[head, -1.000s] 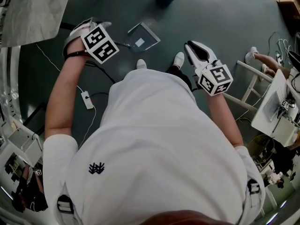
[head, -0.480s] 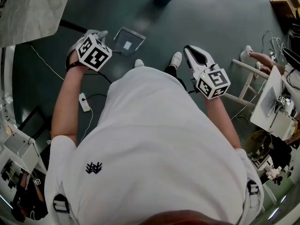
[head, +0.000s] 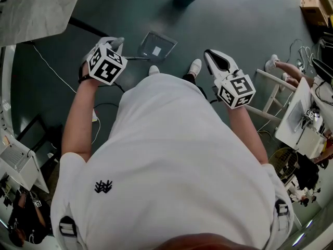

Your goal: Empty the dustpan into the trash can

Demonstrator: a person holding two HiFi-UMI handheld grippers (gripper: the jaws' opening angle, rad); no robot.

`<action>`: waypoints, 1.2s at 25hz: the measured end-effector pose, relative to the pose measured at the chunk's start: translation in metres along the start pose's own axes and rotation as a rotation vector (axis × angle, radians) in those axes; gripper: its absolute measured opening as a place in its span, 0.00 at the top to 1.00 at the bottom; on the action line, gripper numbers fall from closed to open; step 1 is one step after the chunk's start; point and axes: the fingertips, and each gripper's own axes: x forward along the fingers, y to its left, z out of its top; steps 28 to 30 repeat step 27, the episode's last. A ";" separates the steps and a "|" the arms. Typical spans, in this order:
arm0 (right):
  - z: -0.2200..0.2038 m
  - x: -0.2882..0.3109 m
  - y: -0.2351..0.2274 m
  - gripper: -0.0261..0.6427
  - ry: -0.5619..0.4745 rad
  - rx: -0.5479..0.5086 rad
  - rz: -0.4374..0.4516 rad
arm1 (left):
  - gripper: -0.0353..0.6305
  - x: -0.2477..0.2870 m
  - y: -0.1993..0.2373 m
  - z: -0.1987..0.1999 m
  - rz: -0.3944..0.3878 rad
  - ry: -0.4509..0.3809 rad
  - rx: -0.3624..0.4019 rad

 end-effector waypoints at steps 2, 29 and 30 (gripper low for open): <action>0.004 0.002 0.004 0.94 -0.005 -0.011 0.003 | 0.86 -0.002 -0.004 -0.001 -0.004 -0.007 -0.001; 0.006 0.014 0.024 0.95 -0.003 -0.047 0.004 | 0.86 -0.009 -0.007 -0.010 0.017 -0.051 -0.009; 0.006 0.014 0.024 0.95 -0.003 -0.047 0.004 | 0.86 -0.009 -0.007 -0.010 0.017 -0.051 -0.009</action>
